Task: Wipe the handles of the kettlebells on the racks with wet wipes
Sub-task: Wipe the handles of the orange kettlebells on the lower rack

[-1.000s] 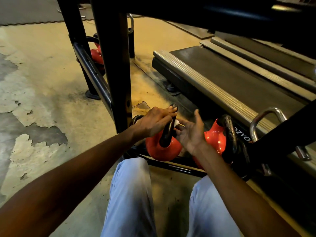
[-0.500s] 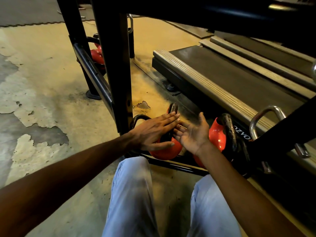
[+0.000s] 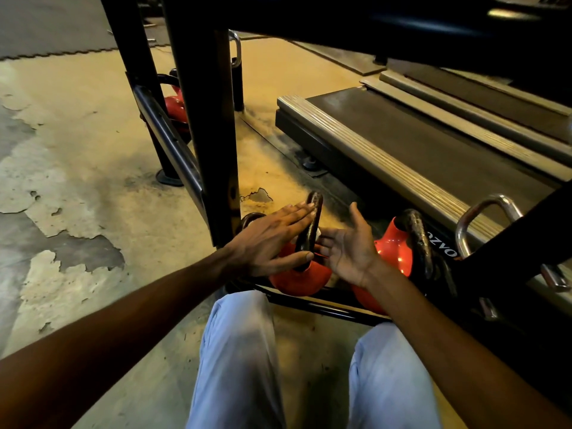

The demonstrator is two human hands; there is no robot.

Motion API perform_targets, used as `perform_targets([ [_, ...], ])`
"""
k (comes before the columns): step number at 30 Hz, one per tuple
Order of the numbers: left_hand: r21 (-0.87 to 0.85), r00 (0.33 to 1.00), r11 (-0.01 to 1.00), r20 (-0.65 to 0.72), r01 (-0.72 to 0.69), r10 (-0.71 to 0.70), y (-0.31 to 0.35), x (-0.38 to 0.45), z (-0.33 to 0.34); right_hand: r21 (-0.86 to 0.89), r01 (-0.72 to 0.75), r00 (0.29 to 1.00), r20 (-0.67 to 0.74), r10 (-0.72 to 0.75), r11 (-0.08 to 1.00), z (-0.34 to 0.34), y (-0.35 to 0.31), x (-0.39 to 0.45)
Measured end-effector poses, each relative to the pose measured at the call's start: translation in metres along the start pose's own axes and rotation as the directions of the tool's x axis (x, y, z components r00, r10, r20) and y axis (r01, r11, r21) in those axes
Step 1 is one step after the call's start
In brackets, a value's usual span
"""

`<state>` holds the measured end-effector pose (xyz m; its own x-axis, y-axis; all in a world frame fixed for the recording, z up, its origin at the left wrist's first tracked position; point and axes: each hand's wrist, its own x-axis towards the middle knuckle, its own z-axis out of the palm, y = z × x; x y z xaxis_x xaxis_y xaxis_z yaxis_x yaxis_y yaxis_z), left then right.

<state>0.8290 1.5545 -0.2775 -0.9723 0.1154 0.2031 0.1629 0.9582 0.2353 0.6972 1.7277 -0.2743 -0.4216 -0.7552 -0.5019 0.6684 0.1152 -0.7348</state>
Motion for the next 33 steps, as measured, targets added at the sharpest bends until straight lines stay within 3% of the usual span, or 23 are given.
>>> perform_targets([
  [5,-0.054,0.999,0.998,-0.034,0.027,-0.029,0.013,-0.004,0.012,-0.034,0.263,0.935,-0.237,-0.263,0.964,0.01,0.027,-0.004],
  [8,-0.035,0.994,0.999,-0.105,0.024,-0.028,0.016,-0.011,0.02,-0.039,0.374,0.902,-0.215,-0.373,0.927,0.019,0.026,-0.005],
  [11,-0.031,0.985,0.999,-0.172,-0.01,0.005,0.024,-0.025,0.03,-0.364,0.408,0.863,-0.144,-0.483,0.837,0.03,0.013,-0.002],
  [14,-0.033,0.979,0.998,-0.202,-0.044,0.036,0.031,-0.039,0.037,-0.737,0.417,0.767,-0.03,-0.641,0.533,0.028,-0.007,0.009],
  [17,-0.027,0.979,0.999,-0.201,-0.04,0.034,0.032,-0.044,0.038,-0.906,0.377,0.769,0.188,-0.611,0.195,0.021,-0.027,0.021],
  [21,-0.046,0.97,0.998,-0.244,-0.034,0.022,0.029,-0.048,0.039,-0.906,0.388,0.757,0.417,-0.503,-0.169,0.004,-0.021,0.027],
  [24,-0.048,0.969,0.998,-0.245,-0.036,0.023,0.029,-0.05,0.046,-0.867,0.398,0.752,0.495,-0.436,-0.3,-0.006,-0.003,0.011],
  [26,-0.058,0.965,0.998,-0.26,-0.035,0.019,0.03,-0.051,0.049,-0.839,0.429,0.71,0.542,-0.449,-0.334,-0.011,0.008,-0.001],
  [28,-0.059,0.962,0.998,-0.272,-0.022,0.005,0.033,-0.05,0.05,-0.837,0.478,0.689,0.546,-0.477,-0.267,-0.014,0.015,-0.011],
  [33,-0.066,0.967,0.998,-0.253,-0.016,-0.002,0.037,-0.048,0.05,-0.864,0.485,0.774,0.351,-0.527,0.138,-0.005,0.03,-0.004],
])
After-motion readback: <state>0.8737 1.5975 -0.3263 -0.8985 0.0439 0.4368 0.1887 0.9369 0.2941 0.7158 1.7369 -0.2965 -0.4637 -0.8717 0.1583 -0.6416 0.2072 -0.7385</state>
